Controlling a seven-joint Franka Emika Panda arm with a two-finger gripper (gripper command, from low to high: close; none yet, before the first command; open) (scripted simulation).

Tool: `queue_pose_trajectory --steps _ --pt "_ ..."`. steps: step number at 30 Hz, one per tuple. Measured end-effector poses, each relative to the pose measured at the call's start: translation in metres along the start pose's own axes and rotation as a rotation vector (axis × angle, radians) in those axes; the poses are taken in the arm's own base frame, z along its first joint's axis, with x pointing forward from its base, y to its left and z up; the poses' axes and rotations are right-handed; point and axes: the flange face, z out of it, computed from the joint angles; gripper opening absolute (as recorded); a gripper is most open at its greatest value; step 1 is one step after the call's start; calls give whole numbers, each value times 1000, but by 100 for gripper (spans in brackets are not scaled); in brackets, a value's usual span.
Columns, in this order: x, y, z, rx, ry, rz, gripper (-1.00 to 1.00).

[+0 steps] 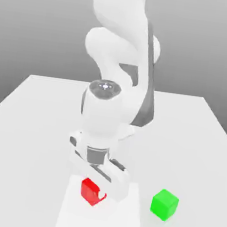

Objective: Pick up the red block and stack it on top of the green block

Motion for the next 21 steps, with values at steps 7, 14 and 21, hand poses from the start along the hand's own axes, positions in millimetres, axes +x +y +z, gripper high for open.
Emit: queue_pose_trajectory --steps 7,14,21 --pt "-52 -13 -51 0 -1 -154 -100" --pt "-202 -4 -53 0 0 -559 -100" --pt "-191 -8 -14 0 0 -532 100"
